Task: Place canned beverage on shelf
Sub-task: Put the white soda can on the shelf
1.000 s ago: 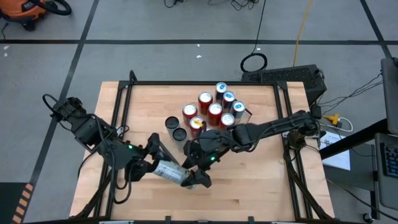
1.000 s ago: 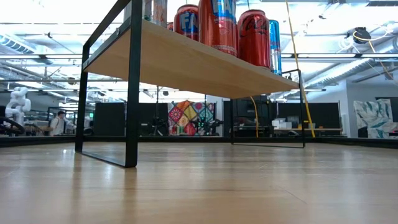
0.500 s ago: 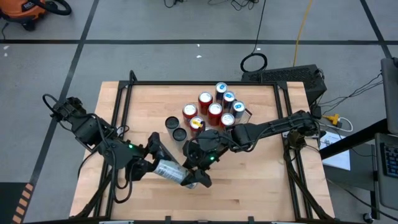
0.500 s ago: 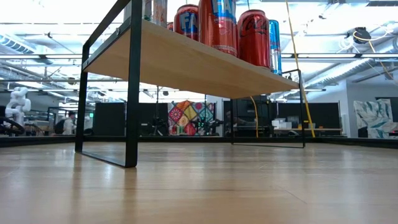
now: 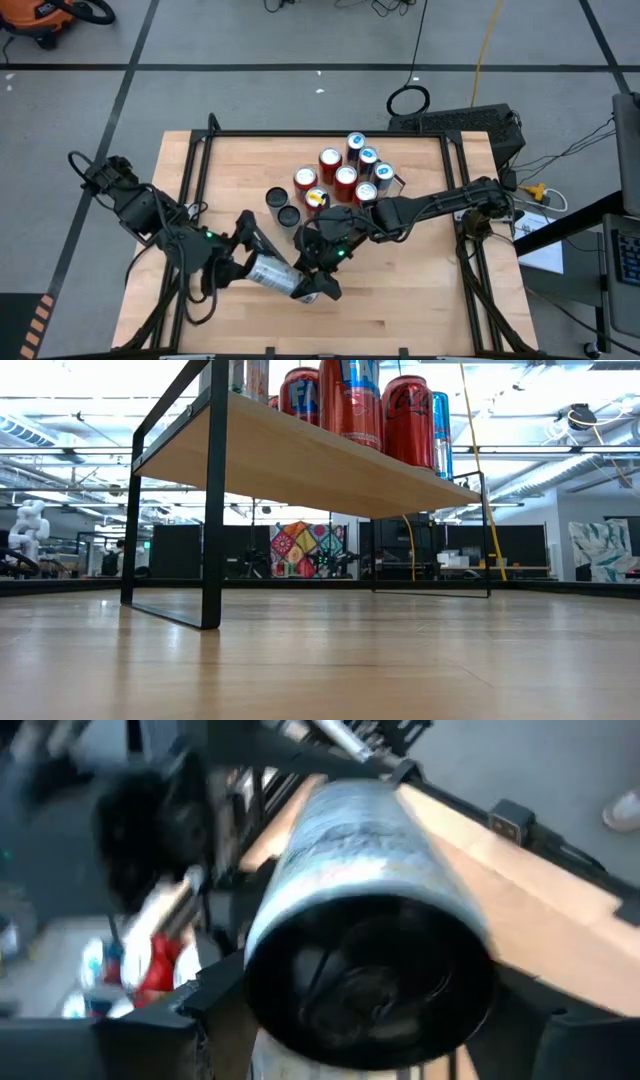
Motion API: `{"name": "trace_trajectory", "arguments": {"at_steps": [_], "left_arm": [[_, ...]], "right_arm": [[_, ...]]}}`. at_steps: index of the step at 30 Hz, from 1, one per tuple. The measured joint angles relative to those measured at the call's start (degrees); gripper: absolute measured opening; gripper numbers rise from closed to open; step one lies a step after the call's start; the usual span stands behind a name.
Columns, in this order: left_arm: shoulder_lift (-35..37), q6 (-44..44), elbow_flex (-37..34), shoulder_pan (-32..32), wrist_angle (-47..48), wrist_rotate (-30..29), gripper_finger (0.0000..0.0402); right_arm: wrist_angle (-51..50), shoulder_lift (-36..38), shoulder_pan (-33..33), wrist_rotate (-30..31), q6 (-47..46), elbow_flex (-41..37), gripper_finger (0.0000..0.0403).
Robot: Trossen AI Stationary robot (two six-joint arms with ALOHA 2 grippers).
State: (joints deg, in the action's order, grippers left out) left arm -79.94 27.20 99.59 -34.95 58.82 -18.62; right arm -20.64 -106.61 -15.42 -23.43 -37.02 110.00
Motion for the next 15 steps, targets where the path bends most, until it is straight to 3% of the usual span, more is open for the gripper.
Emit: {"name": "trace_trajectory", "arguments": {"at_steps": [9,15], "left_arm": [[0.3,-19.7,0.0,0.2,2.6,-2.7,0.0371],[1.1,-39.2,0.0,-0.3,5.5,-2.5,0.0388]], "right_arm": [[2.4,0.0,0.4,0.2,1.5,0.0,0.0212],[2.3,1.1,0.5,0.5,3.1,0.0,0.0212]]}}
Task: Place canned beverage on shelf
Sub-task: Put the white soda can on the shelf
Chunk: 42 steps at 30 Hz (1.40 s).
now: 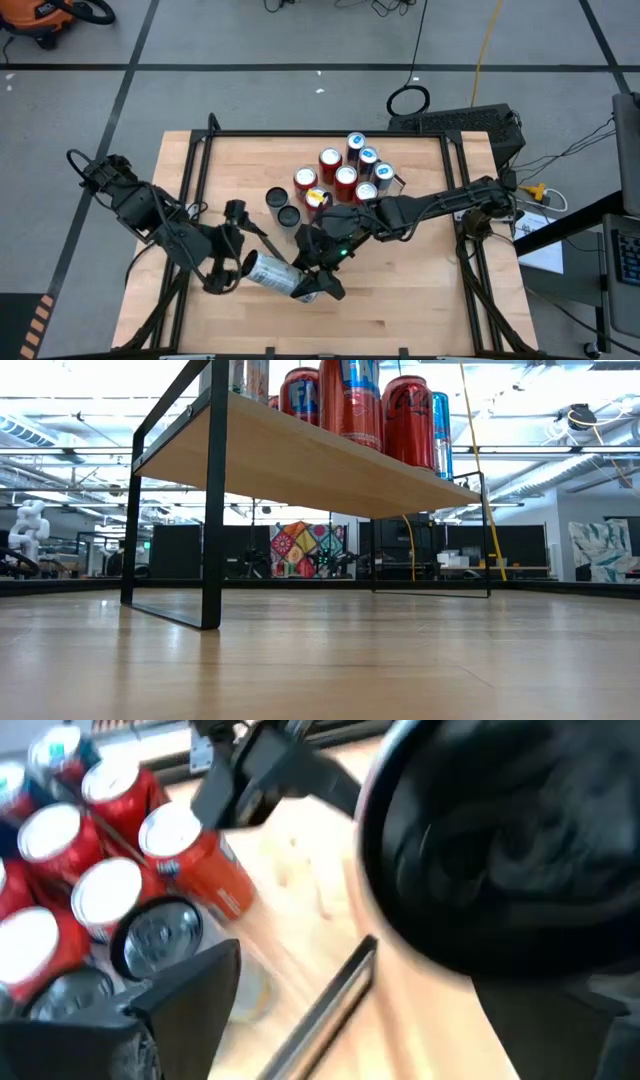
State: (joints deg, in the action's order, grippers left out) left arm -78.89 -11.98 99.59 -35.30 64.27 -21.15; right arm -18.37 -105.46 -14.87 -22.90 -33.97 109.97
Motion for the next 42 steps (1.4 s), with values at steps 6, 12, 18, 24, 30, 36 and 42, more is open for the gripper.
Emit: {"name": "trace_trajectory", "arguments": {"at_steps": [6,12,18,24,30,36,42], "left_arm": [[1.8,-15.5,0.0,-1.3,-0.4,-2.4,0.0388],[2.5,-29.6,0.0,-2.4,-6.0,-7.6,0.0388],[2.3,-32.7,0.0,-2.7,-16.3,-19.1,0.0388],[2.2,-32.2,0.0,-2.7,-19.5,-29.1,0.0388],[2.0,-26.4,0.0,-2.4,-24.7,-33.8,0.0388],[2.0,-14.1,0.0,0.6,-36.1,-35.0,0.0389],[2.0,-5.6,0.0,4.0,-43.0,-33.3,0.0389]], "right_arm": [[-0.1,3.0,0.2,1.5,2.2,0.0,0.0212],[-1.3,6.2,0.1,10.7,6.2,0.0,0.0212],[-1.9,8.1,-1.2,25.7,11.5,0.0,0.0212],[-0.4,8.5,-2.9,41.7,16.0,0.0,0.0212],[1.9,8.5,-3.3,54.0,18.8,0.0,0.0212],[6.1,8.5,-3.6,57.5,22.9,0.0,0.0212],[7.4,8.5,-3.6,57.6,25.5,0.0,0.0212]]}}
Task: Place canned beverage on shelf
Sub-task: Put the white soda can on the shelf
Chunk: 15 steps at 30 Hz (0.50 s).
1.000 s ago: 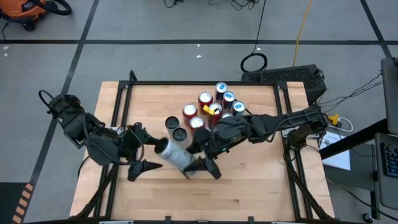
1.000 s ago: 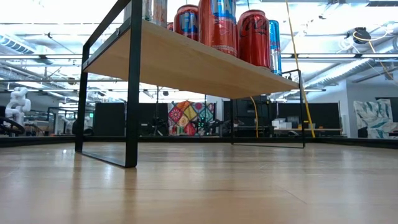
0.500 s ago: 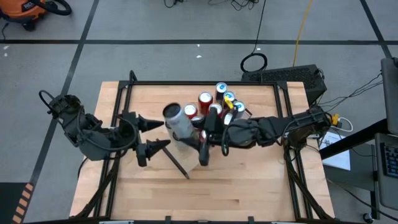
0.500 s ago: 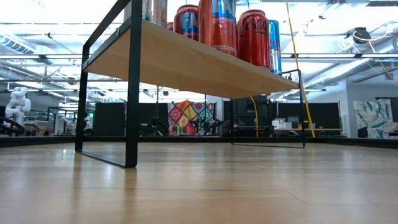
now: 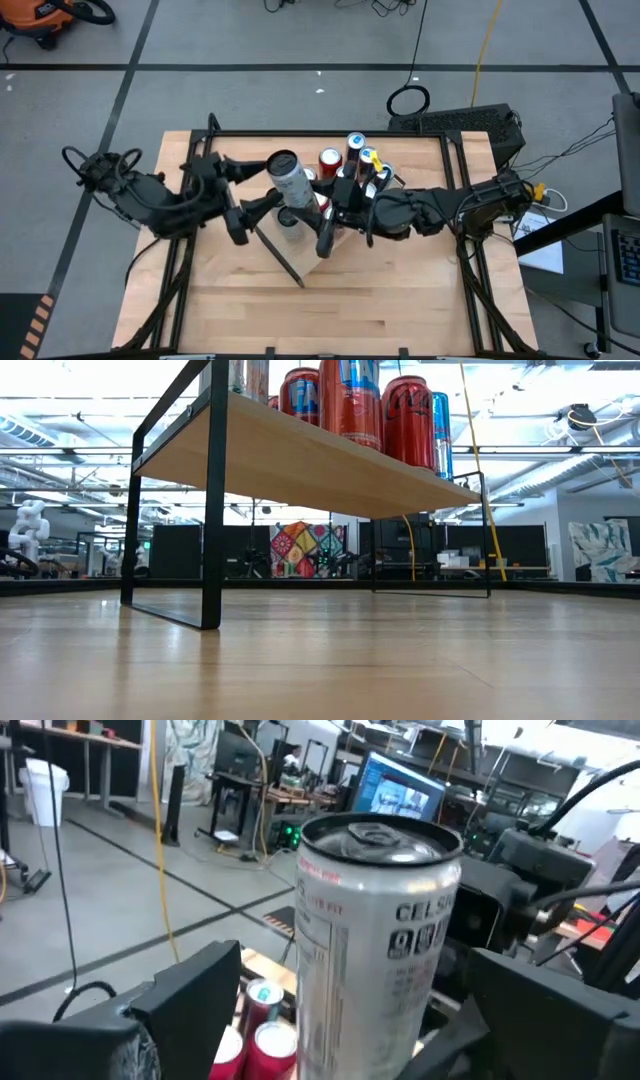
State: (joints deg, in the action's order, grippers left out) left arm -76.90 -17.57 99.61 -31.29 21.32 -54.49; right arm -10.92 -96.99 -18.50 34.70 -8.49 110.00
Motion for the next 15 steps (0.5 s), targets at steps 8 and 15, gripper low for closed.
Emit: {"name": "trace_trajectory", "arguments": {"at_steps": [8,15], "left_arm": [[-0.4,4.0,0.0,4.1,-3.3,7.8,0.0389],[-1.9,5.2,0.0,6.5,-6.5,7.9,0.0383]], "right_arm": [[0.0,0.0,0.0,-0.2,0.0,0.0,0.0212],[-0.1,0.0,0.0,0.2,0.0,0.0,0.0212]]}}
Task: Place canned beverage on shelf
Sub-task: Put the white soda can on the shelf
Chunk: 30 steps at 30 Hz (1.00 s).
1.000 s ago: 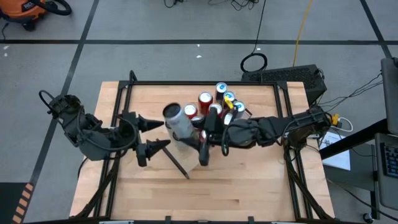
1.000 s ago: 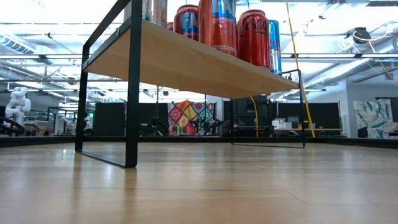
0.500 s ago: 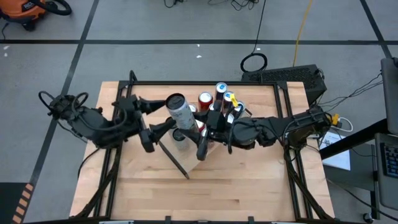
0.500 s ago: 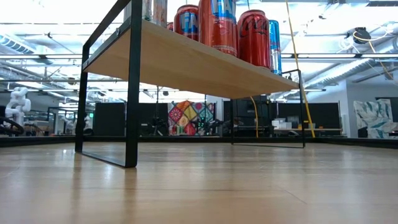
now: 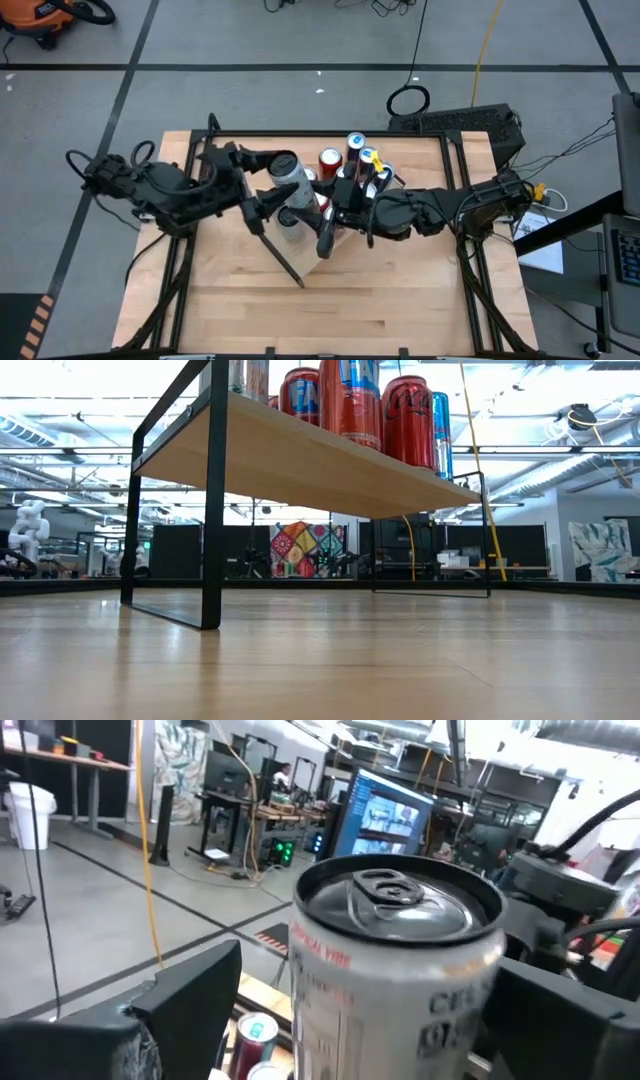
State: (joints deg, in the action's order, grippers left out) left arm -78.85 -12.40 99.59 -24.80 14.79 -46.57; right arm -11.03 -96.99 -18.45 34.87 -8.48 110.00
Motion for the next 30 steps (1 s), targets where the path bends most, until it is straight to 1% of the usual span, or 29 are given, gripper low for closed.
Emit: {"name": "trace_trajectory", "arguments": {"at_steps": [3,7,12,18,21,24,26,28,30], "left_arm": [[-1.1,1.5,0.0,0.6,-2.4,0.1,0.0373],[-1.8,2.8,0.0,0.6,-4.9,0.2,0.0354],[-1.8,2.9,0.0,0.6,-5.5,0.0,0.0318],[-1.9,5.9,0.0,0.6,-7.1,-0.4,0.027],[-1.9,6.1,0.0,0.6,-7.0,-0.6,0.0253],[-1.9,5.9,0.0,0.6,-6.7,-0.5,0.025],[-1.9,5.8,0.0,0.6,-6.8,-0.5,0.0252],[-1.8,5.7,0.0,0.6,-6.7,-0.4,0.0255],[-1.8,5.6,0.0,0.6,-6.7,-0.1,0.0255]], "right_arm": [[-0.2,0.0,0.1,0.3,-0.1,0.0,0.0212],[-0.5,0.0,0.1,2.7,-0.1,0.0,0.0212],[-0.8,0.0,0.1,2.6,0.2,0.0,0.0212],[-0.8,0.0,0.1,2.5,0.0,0.1,0.0212],[-1.0,0.0,0.1,2.5,-0.1,0.1,0.0213],[-1.1,0.0,0.0,2.5,-0.1,0.1,0.0215],[-1.2,0.0,0.0,2.5,-1.2,0.1,0.0224],[-1.3,0.0,0.0,2.0,-2.4,0.1,0.024],[-1.4,0.2,0.0,0.0,-3.1,0.1,0.0262]]}}
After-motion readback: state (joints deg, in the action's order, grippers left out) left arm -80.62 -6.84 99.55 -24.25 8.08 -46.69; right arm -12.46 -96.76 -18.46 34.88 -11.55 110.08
